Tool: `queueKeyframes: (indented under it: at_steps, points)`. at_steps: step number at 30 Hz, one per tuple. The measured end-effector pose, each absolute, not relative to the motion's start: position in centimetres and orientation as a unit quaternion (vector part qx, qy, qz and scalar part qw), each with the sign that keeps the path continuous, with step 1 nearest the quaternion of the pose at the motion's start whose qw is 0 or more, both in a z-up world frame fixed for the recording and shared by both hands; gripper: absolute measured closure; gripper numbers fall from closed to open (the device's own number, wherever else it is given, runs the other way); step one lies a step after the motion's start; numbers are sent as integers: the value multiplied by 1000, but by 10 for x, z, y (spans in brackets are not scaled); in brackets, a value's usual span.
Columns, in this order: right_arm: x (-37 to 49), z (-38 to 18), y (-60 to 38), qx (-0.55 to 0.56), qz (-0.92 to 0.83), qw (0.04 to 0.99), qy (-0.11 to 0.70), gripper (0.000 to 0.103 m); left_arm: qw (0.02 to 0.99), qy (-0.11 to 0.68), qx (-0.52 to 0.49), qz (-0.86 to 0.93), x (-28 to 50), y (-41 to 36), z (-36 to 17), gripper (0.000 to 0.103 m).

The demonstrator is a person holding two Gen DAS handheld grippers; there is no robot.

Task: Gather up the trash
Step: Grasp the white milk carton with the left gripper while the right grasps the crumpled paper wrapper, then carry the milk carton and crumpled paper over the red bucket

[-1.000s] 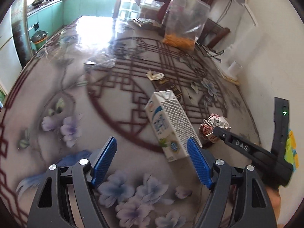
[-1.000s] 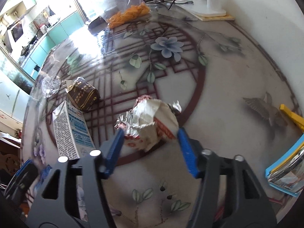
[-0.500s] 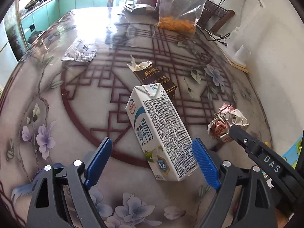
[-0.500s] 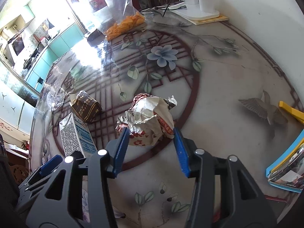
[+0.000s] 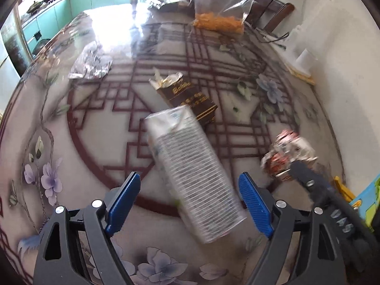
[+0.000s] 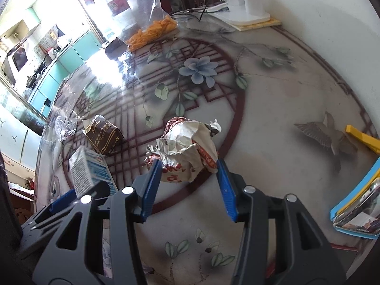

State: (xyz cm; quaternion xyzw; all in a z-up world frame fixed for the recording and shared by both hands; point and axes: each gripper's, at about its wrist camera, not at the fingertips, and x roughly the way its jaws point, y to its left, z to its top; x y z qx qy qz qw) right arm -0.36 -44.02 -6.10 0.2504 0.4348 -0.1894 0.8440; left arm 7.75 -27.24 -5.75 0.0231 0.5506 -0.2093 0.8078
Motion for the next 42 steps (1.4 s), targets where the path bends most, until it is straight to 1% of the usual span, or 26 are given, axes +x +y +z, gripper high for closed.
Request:
queueKeyframes:
  at_steps: [2, 3, 4, 5, 6, 7, 11, 18, 26, 34, 42]
  points:
    - [-4, -59, -440, 244, -194, 846, 433, 57, 804, 554, 22, -215, 78, -269, -64, 27]
    - [-4, -59, -440, 242, -196, 846, 432, 57, 803, 555, 19, -215, 78, -266, -66, 33]
    - [-4, -58, -440, 238, -196, 848, 432, 57, 803, 557, 13, -210, 78, -262, -68, 51]
    - [-3, -57, -439, 234, -196, 849, 430, 57, 803, 560, 9, -204, 78, -258, -70, 55]
    - [-3, -56, -438, 229, -197, 852, 428, 57, 803, 561, 7, -203, 78, -254, -72, 62]
    - [-2, -55, -437, 223, -197, 854, 427, 57, 804, 558, 9, -206, 78, -250, -74, 67]
    - [2, -52, -429, 199, -192, 860, 428, 57, 813, 542, 36, -211, 73, -232, -70, 68]
    - [6, -47, -411, 160, -178, 873, 425, 57, 835, 503, 43, -218, 50, -172, -51, 68]
    - [10, -42, -378, 100, -162, 883, 429, 57, 846, 488, -1, -216, 22, -99, -30, 68]
    - [-15, -11, -337, 33, -139, 909, 392, 57, 864, 472, -4, -177, 5, -39, -22, 68]
    - [-34, 13, -280, -16, -98, 924, 369, 57, 879, 453, -45, -143, 6, 12, -10, 68]
